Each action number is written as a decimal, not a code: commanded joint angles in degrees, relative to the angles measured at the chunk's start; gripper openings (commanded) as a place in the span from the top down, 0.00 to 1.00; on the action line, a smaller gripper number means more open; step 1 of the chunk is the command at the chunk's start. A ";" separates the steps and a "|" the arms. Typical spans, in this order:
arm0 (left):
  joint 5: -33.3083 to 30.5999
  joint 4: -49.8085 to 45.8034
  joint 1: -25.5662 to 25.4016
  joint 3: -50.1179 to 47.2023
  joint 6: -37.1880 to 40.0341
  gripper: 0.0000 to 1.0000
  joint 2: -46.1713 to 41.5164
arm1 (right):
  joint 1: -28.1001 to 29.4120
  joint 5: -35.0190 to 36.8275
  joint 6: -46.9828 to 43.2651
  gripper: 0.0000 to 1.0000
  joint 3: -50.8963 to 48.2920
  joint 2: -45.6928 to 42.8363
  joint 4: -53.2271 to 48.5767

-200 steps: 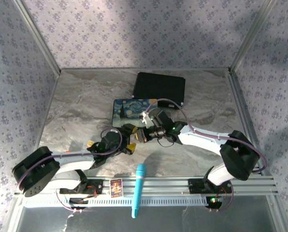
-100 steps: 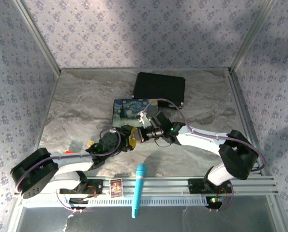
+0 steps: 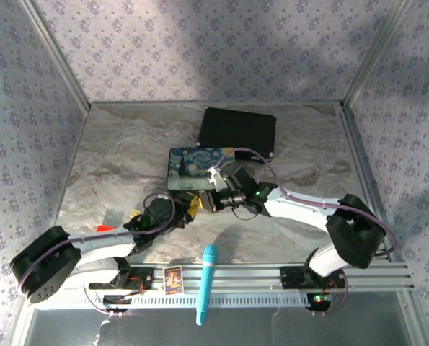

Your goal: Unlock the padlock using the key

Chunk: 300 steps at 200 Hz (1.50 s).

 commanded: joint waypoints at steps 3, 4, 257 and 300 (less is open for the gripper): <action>-0.21 -2.43 0.41 -0.30 1.13 0.75 -1.86 | -0.36 -0.72 -0.19 1.00 -0.82 -0.55 0.15; -0.25 -2.55 0.41 -0.25 1.16 0.75 -1.97 | -0.34 -0.78 -0.23 1.00 -0.84 -0.48 0.18; 4.76 2.50 4.74 8.87 44.23 1.00 -11.21 | -9.15 -19.41 26.73 0.35 -11.56 -2.45 45.39; 4.06 3.39 4.72 8.46 45.91 1.00 -14.51 | -8.50 -19.34 26.53 0.46 -11.58 -1.90 45.42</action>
